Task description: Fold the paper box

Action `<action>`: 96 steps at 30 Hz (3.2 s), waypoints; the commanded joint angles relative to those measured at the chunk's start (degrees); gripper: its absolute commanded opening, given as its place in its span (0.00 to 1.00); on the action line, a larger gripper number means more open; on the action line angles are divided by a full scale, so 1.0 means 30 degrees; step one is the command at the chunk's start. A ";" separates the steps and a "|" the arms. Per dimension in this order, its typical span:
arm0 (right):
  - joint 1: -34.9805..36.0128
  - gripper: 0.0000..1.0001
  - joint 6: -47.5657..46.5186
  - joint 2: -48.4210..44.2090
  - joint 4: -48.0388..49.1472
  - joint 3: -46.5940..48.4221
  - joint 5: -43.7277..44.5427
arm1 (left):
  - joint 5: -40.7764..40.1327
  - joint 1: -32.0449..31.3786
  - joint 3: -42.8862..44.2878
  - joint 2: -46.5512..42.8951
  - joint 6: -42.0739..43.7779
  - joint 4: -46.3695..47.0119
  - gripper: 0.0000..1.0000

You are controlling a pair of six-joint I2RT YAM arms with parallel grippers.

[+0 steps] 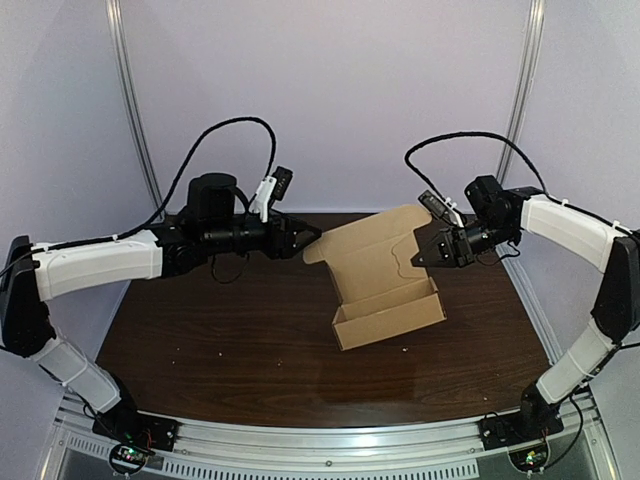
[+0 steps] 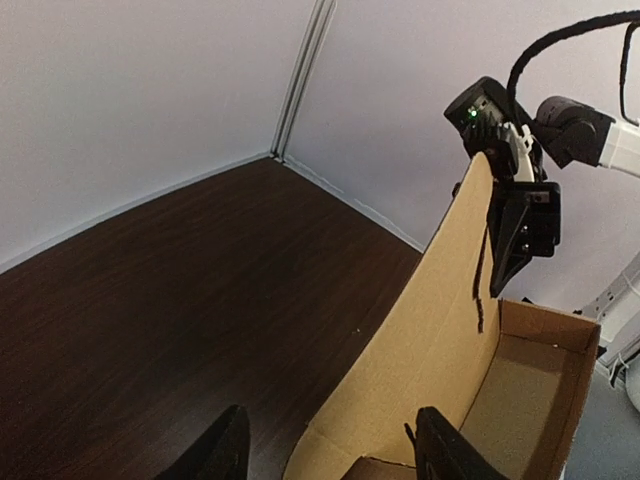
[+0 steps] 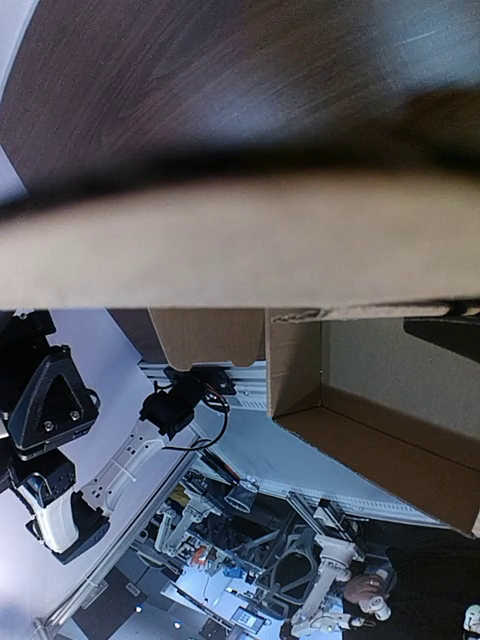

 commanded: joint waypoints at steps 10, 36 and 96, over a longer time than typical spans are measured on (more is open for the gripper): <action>0.0091 0.00 -0.1955 -0.0127 -0.2610 0.0677 -0.0078 | 0.1102 0.0015 0.1265 0.0684 0.2427 -0.4912 0.48; 0.0046 0.00 0.0686 -0.1447 -0.0260 0.0364 0.0870 | 0.0729 -0.0291 0.1680 0.0351 -0.0403 -0.4135 0.42; 0.7199 0.69 -0.8540 0.5020 -0.7194 1.2269 1.4148 | 0.1802 -0.1183 0.3091 -0.0309 0.7375 -1.1473 0.00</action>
